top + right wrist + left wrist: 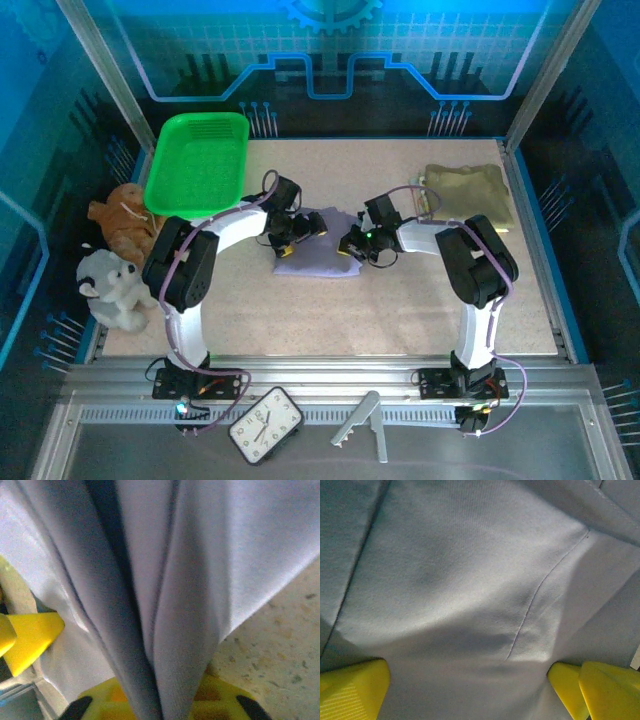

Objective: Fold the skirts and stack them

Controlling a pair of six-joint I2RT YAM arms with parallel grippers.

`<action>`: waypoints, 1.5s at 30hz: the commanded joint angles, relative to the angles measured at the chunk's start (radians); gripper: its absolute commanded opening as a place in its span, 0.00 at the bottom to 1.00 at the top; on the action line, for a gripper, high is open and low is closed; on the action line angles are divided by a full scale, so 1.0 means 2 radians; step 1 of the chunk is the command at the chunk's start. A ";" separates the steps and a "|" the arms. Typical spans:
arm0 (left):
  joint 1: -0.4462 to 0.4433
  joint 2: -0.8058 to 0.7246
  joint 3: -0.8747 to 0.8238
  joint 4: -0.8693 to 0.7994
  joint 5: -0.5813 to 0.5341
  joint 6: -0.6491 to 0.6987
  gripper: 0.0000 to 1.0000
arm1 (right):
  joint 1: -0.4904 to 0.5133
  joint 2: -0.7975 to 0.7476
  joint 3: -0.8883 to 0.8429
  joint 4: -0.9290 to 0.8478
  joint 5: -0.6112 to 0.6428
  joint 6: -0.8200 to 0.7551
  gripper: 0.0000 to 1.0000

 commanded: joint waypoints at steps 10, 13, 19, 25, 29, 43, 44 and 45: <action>0.049 -0.119 -0.024 -0.044 -0.004 -0.003 0.99 | -0.051 -0.021 0.178 -0.376 0.204 -0.315 0.00; 0.053 -0.123 -0.031 -0.044 -0.008 -0.006 0.99 | -0.066 -0.015 0.232 -0.437 0.252 -0.359 0.00; 0.053 -0.125 -0.037 -0.040 -0.005 -0.015 0.99 | -0.071 0.007 0.324 -0.506 0.344 -0.411 0.00; 0.053 -0.127 -0.026 -0.052 -0.009 -0.010 0.99 | -0.070 0.029 0.396 -0.532 0.409 -0.451 0.00; 0.053 -0.133 -0.028 -0.052 -0.012 -0.013 0.99 | -0.071 0.027 0.426 -0.518 0.446 -0.470 0.00; 0.053 -0.136 -0.028 -0.057 -0.014 -0.016 0.99 | -0.088 0.061 0.566 -0.589 0.468 -0.494 0.00; 0.053 -0.134 -0.027 -0.056 -0.013 -0.016 0.99 | -0.088 0.062 0.576 -0.596 0.464 -0.492 0.00; 0.053 -0.133 -0.026 -0.056 -0.012 -0.016 0.99 | -0.090 0.063 0.583 -0.600 0.460 -0.491 0.00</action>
